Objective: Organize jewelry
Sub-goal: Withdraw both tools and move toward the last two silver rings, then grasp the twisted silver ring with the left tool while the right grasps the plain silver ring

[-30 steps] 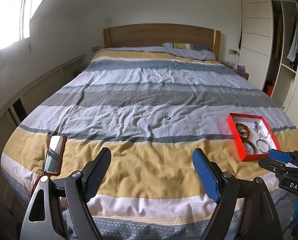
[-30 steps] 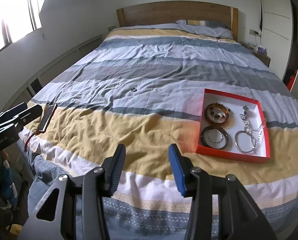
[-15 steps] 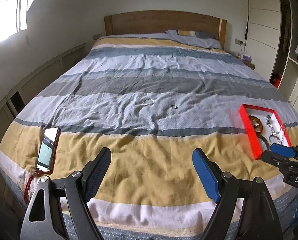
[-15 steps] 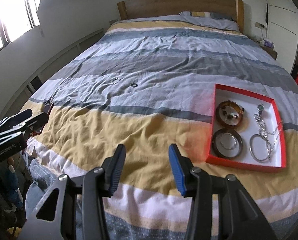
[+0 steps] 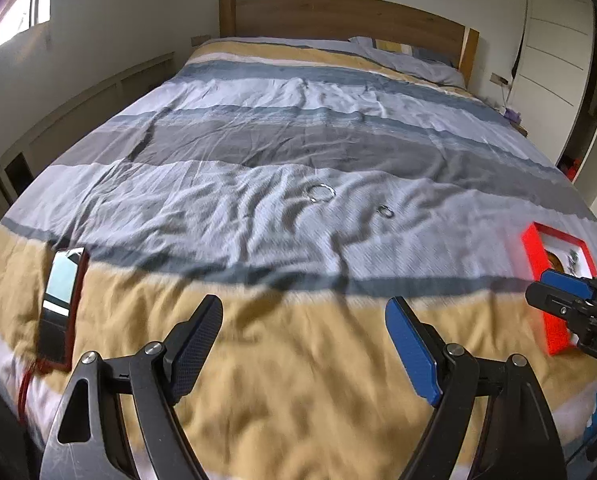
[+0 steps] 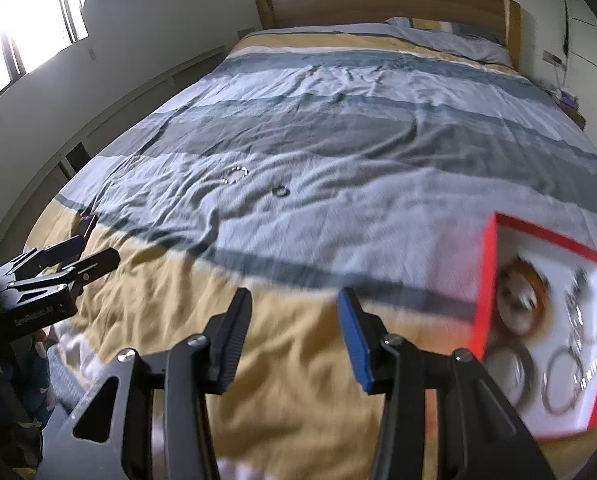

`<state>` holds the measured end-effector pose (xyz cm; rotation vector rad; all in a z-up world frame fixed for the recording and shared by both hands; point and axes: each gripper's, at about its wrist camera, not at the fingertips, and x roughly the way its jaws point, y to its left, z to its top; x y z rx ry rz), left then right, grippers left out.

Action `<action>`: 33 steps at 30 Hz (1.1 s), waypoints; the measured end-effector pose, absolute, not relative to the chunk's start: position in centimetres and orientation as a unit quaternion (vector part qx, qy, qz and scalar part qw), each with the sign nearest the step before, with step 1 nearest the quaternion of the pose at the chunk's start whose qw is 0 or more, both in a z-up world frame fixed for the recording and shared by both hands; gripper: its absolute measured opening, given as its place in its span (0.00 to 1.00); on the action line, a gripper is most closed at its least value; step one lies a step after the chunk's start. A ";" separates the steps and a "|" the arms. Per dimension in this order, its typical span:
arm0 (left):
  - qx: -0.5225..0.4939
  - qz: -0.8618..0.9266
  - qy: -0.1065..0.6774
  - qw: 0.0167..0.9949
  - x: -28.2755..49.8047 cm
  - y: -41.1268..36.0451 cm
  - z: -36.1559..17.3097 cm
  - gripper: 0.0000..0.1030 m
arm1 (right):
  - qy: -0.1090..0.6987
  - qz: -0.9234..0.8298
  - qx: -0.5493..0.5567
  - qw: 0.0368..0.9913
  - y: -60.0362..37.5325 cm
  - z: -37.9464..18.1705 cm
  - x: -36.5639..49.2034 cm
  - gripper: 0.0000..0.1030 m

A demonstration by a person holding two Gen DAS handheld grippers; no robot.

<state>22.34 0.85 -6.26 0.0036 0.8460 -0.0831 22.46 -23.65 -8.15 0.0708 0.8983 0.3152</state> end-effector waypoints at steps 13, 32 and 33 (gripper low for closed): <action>-0.030 -0.079 0.442 0.893 37.5 1.9 -11.3 0.58 | 0.436 0.192 0.022 0.879 -20.3 -13.0 34.2 0.42; 0.003 -0.088 0.472 0.877 43.9 0.2 -16.2 0.39 | 0.444 0.226 -0.023 0.867 -15.8 -17.7 40.2 0.23; 0.008 -0.087 0.471 0.878 43.9 0.1 -16.2 0.37 | 0.445 0.227 -0.026 0.866 -15.7 -17.9 40.2 0.20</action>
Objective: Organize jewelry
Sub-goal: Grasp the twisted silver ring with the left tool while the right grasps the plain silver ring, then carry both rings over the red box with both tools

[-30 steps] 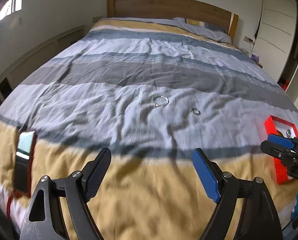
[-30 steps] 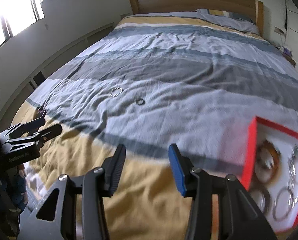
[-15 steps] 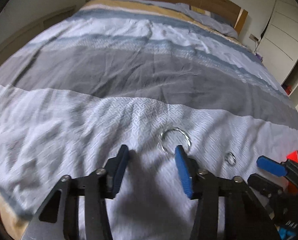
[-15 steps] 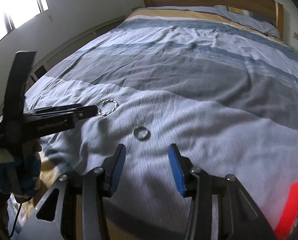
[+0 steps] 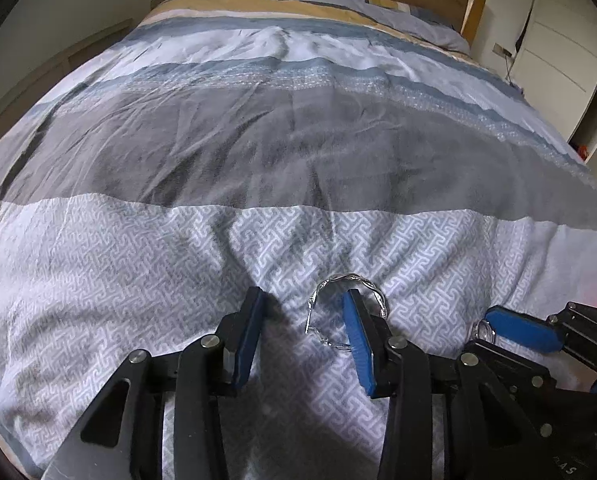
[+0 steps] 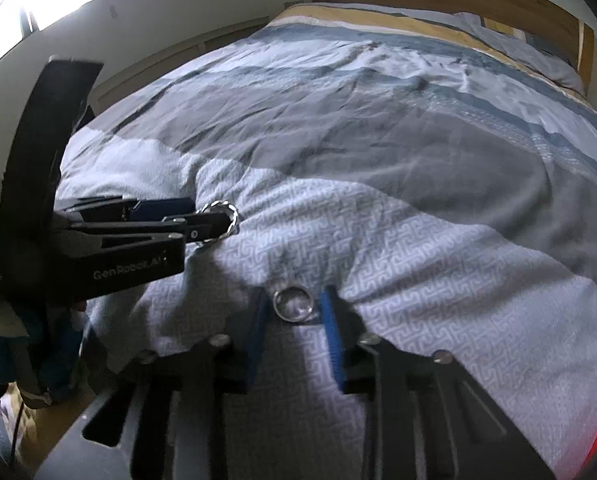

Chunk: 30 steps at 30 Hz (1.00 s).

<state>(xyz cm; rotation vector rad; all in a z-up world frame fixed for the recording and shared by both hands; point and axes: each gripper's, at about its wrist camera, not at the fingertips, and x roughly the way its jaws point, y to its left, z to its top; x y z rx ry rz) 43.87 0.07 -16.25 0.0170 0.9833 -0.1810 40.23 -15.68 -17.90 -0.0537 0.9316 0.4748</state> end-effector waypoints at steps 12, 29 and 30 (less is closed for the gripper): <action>-0.003 -0.076 0.457 0.886 41.8 0.7 -14.2 0.04 | 0.430 0.225 -0.002 0.874 -16.5 -15.7 37.9 0.18; -0.009 -0.091 0.417 0.904 28.4 1.7 -5.1 0.04 | 0.391 0.202 0.021 0.898 -18.7 -6.2 24.7 0.18; -0.009 -0.092 0.413 0.906 27.7 1.6 -4.6 0.04 | 0.389 0.199 0.020 0.899 -18.9 -5.6 23.9 0.18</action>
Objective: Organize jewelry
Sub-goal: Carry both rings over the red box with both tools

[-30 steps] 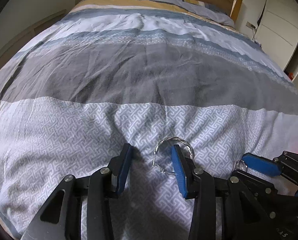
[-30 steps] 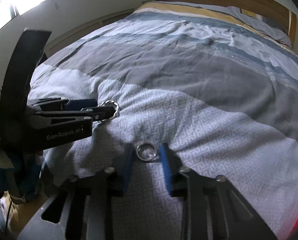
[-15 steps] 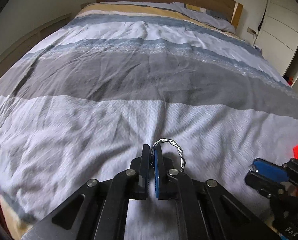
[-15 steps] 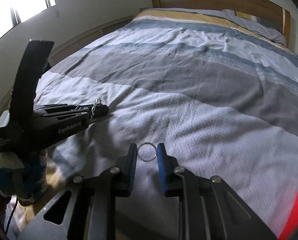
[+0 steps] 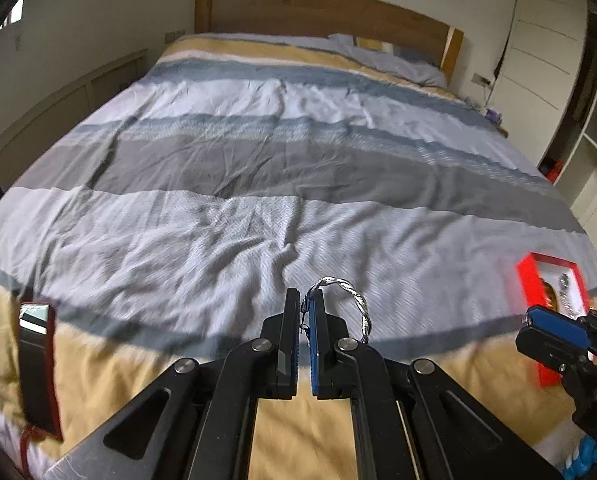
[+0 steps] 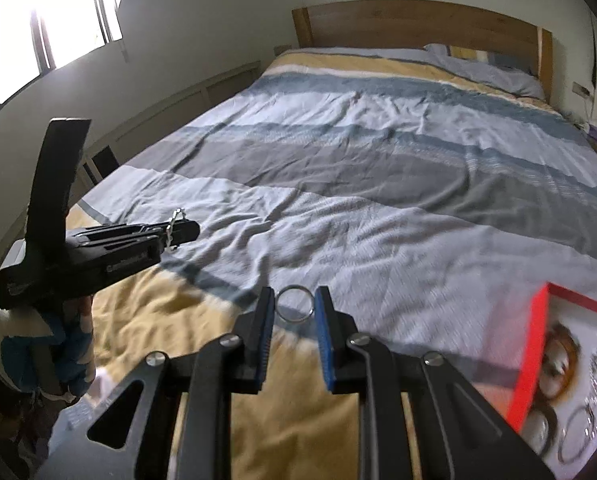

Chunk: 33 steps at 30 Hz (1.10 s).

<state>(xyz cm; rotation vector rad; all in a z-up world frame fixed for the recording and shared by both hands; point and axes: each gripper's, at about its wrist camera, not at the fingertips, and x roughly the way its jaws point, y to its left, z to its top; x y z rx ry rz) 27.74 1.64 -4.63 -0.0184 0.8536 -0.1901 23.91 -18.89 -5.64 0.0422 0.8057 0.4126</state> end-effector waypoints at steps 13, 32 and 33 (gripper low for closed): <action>-0.013 -0.111 0.367 0.923 18.2 0.2 1.0 0.04 | 0.349 0.160 0.028 0.923 -22.0 -0.3 14.5 0.18; 0.021 -0.199 0.364 0.910 14.7 -11.9 1.9 0.04 | 0.331 0.075 0.064 0.939 -33.4 0.0 9.2 0.18; 0.024 -0.205 0.367 0.907 14.9 -12.7 1.6 0.04 | 0.335 0.065 0.068 0.938 -34.7 -0.5 9.3 0.18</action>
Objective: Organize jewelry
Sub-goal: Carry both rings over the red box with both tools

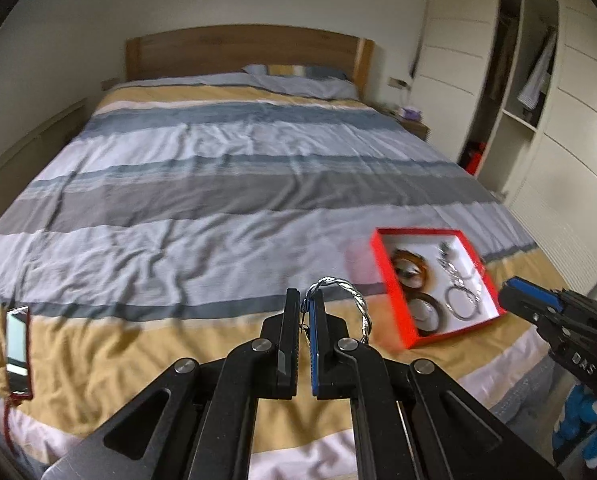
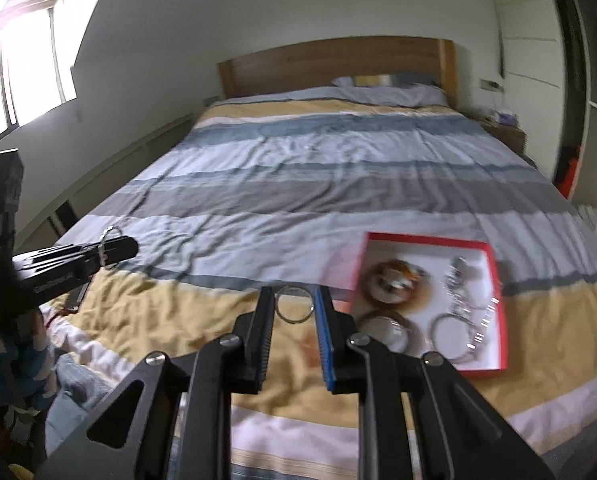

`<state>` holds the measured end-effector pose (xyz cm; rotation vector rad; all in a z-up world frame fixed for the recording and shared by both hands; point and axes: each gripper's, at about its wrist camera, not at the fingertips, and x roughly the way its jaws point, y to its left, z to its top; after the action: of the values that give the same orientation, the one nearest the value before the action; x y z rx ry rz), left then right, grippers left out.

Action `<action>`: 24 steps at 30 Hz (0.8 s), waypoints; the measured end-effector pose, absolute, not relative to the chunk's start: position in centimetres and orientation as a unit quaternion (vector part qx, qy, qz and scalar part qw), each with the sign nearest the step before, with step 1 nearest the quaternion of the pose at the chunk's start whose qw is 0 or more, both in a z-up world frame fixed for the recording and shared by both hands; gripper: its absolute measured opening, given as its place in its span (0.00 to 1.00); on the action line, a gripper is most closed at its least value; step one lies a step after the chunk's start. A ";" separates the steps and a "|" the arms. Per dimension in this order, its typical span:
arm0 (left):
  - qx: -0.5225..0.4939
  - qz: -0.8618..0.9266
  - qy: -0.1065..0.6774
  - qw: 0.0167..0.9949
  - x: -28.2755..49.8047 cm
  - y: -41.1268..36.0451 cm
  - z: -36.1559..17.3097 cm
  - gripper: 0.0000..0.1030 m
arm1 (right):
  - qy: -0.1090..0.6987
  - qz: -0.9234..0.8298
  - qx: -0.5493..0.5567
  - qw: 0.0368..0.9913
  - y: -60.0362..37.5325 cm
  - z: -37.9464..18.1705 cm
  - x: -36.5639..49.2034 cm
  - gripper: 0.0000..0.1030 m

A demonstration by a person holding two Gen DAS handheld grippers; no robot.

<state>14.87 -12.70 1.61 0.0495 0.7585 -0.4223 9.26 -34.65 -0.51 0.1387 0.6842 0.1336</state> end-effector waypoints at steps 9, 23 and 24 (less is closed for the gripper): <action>0.060 -0.257 0.407 0.874 16.8 -22.1 -2.5 0.04 | 0.378 0.016 0.079 0.922 -43.3 -5.2 11.1 0.18; 0.110 -0.293 0.454 0.834 20.8 -34.6 -9.2 0.04 | 0.438 0.033 0.084 0.894 -49.6 -12.7 16.0 0.18; 0.113 -0.289 0.457 0.834 21.4 -35.1 -9.5 0.04 | 0.443 0.038 0.081 0.892 -49.6 -13.1 16.3 0.19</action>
<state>21.37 -35.11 -9.55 0.2392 0.9680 -0.6122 16.28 -49.64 -13.13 0.1679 0.9190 0.0795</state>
